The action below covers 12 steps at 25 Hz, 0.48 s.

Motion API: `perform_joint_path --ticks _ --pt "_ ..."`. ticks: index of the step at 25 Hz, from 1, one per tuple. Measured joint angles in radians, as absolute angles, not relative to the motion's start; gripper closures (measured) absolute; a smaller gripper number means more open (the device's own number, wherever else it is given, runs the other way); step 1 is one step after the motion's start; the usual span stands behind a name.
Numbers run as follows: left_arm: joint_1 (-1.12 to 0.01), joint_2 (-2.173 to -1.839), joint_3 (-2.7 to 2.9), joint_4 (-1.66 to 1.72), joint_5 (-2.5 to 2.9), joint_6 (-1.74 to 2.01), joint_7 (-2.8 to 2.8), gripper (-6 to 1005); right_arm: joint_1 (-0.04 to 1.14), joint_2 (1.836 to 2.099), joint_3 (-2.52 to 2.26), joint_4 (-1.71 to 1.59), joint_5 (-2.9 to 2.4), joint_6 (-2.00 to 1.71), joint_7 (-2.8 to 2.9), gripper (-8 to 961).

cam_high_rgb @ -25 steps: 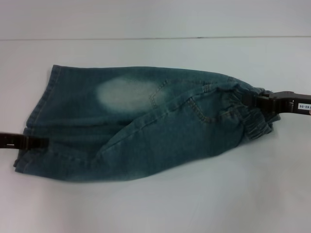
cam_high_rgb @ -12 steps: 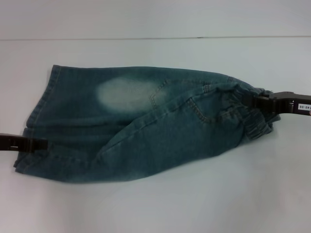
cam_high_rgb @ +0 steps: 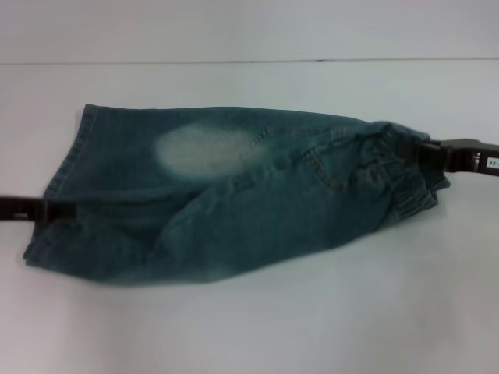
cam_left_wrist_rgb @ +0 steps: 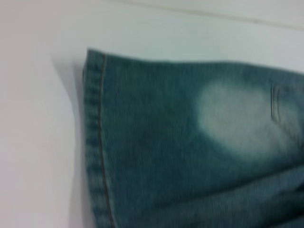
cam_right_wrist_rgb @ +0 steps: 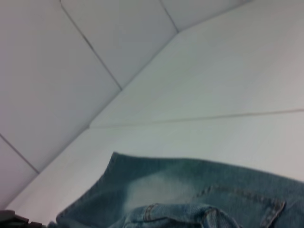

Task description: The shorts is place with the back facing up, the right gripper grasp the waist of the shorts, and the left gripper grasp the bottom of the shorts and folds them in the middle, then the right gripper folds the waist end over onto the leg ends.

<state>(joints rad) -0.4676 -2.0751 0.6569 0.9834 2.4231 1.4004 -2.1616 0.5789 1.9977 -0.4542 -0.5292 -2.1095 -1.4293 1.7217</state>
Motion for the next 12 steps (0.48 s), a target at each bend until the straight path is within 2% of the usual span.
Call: perform_joint_path --ticks 12 --pt "-0.477 -2.075 0.587 1.001 2.261 1.297 -2.153 984 0.536 2.000 -0.446 -0.527 -1.966 -1.356 1.718 908"
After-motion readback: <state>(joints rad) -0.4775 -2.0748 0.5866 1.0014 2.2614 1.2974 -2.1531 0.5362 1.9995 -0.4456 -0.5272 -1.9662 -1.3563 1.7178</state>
